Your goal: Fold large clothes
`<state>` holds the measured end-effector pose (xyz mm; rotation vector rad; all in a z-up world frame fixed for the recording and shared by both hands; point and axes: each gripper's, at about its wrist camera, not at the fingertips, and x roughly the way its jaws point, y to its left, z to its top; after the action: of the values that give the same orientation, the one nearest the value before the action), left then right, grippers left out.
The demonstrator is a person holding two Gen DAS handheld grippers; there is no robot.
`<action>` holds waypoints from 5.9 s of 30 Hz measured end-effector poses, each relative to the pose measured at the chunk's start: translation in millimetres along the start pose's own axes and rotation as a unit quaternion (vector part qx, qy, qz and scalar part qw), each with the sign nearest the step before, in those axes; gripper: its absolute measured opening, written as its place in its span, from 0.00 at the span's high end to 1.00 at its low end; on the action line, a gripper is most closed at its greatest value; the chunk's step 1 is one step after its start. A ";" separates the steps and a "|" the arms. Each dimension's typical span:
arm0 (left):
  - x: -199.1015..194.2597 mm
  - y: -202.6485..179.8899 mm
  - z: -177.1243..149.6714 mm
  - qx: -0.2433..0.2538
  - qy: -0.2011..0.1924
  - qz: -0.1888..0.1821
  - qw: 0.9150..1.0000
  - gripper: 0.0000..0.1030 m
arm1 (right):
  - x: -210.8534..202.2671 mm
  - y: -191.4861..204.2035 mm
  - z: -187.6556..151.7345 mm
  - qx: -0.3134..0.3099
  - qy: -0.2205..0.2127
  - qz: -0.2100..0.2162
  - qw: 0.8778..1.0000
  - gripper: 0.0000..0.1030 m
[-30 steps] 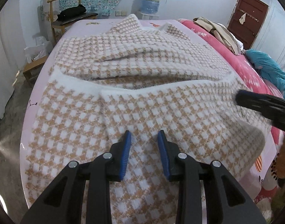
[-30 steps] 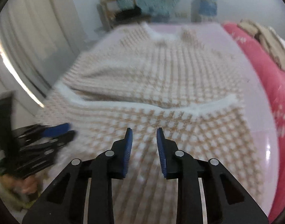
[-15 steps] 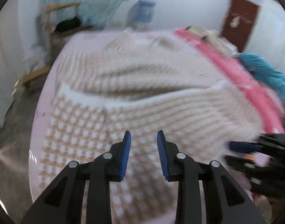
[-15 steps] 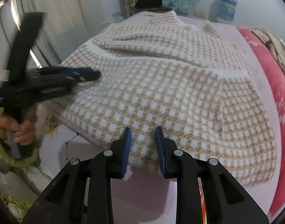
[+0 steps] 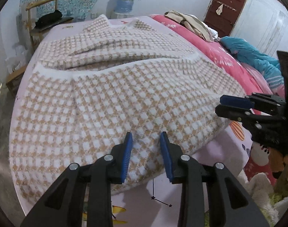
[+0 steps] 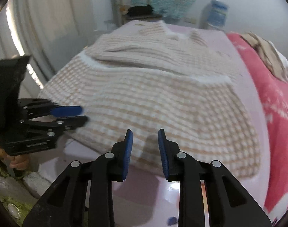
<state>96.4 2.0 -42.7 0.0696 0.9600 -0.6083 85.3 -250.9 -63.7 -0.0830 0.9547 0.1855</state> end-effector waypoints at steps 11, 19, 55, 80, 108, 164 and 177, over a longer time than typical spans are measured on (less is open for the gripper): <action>-36.6 25.9 -1.0 -0.035 -0.008 0.075 0.997 0.68 | -12.7 -50.8 -9.3 0.082 -0.010 -0.045 0.996 0.61; -22.4 52.0 -6.4 -0.086 0.021 0.111 0.990 0.65 | 6.9 -72.0 -16.9 0.119 0.024 -0.064 0.991 0.59; -4.8 85.8 15.1 -0.149 0.030 0.163 0.975 0.55 | 50.0 -63.5 67.7 0.104 0.001 -0.039 0.994 0.27; -3.7 82.1 19.2 -0.157 0.035 0.175 0.971 0.53 | 70.1 -37.0 73.1 0.089 0.022 0.017 0.996 0.23; -22.8 53.3 60.0 -0.137 0.028 0.225 0.964 0.24 | 28.7 -32.4 97.8 0.082 0.004 0.015 0.996 0.19; -6.0 93.4 221.8 -0.056 -0.080 0.119 0.988 0.22 | 26.5 -121.4 223.1 0.074 -0.031 0.070 0.994 0.19; 175.0 171.1 362.4 -0.208 0.029 -0.060 0.976 0.24 | 200.0 -190.1 359.1 0.160 0.077 0.121 0.977 0.19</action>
<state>528.8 -50.3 -3.3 -0.3488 1.1370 -0.5066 523.2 -358.5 -22.4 0.3207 1.1379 0.2506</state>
